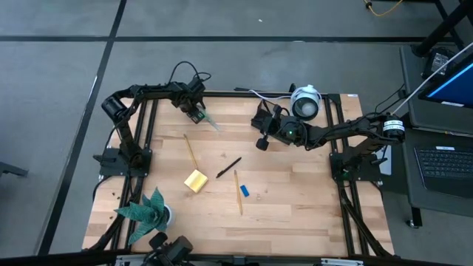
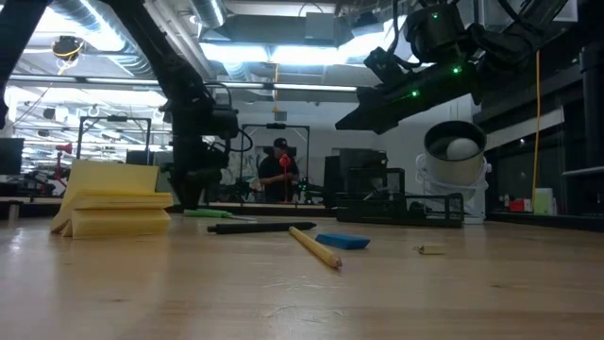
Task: Pick and place office supplies into organizer
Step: Put the green scissor into the metal mesh desk organizer
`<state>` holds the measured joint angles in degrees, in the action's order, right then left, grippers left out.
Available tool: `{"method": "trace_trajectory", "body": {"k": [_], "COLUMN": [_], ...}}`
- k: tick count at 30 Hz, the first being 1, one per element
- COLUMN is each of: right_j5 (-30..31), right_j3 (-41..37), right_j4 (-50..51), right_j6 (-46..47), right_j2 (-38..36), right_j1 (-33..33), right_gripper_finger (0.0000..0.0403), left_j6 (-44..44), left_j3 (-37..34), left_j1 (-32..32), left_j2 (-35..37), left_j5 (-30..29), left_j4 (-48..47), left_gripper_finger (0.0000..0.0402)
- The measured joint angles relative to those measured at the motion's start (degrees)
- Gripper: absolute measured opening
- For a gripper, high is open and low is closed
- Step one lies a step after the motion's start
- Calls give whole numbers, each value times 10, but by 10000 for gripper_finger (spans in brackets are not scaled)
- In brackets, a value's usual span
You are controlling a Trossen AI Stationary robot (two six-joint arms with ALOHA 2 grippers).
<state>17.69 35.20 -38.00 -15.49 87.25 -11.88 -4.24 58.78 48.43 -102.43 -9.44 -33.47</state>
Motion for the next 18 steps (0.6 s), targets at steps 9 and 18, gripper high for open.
{"method": "trace_trajectory", "body": {"k": [9, 18], "right_j5": [0, 0], "right_j3": [0, 0], "right_j4": [2, 2], "right_j6": [0, 0], "right_j2": [0, 0], "right_j1": [0, 0], "right_gripper_finger": [21, 21], "left_j6": [-11, -69], "left_j3": [0, 0], "left_j1": [0, -8], "left_j2": [0, 0], "left_j5": [0, -1], "left_j4": [1, 37], "left_gripper_finger": [12, 11]}}
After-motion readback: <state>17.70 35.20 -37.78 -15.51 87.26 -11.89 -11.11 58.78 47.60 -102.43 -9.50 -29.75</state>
